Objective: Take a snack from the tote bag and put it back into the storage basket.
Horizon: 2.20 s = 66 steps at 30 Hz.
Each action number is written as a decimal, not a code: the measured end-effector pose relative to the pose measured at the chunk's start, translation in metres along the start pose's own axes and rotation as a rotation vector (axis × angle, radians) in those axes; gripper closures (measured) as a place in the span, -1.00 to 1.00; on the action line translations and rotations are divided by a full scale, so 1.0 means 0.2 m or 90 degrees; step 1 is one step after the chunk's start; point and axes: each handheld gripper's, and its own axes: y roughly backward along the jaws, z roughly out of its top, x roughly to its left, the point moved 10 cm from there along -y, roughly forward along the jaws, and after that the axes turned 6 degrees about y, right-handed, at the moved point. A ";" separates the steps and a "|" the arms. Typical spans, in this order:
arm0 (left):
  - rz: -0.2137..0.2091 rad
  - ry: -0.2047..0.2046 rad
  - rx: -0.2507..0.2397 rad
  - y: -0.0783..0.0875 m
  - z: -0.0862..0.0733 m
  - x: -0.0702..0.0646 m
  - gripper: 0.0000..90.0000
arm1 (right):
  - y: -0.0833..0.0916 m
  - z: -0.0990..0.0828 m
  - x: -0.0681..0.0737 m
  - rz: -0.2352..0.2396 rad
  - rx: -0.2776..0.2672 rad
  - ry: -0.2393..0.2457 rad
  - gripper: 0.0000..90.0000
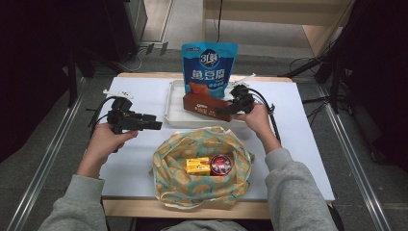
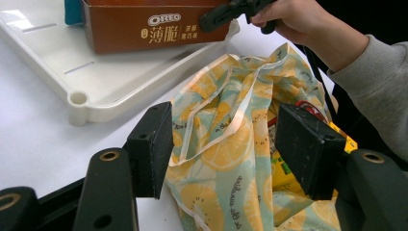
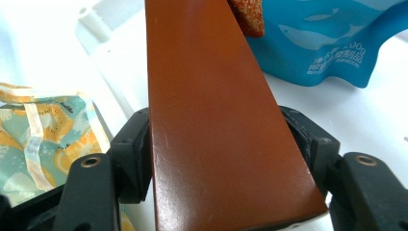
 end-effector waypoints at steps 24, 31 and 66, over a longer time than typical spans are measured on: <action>-0.001 0.002 -0.003 0.01 0.00 0.01 -0.13 | -0.08 -0.03 -0.03 -0.022 0.027 -0.025 -0.34; 0.000 0.003 -0.004 0.01 0.00 0.01 -0.13 | -0.01 0.02 -0.02 -0.020 -0.006 -0.035 -0.31; 0.004 0.000 -0.005 0.02 0.00 0.01 -0.13 | -0.06 0.01 0.19 0.009 0.017 -0.023 0.96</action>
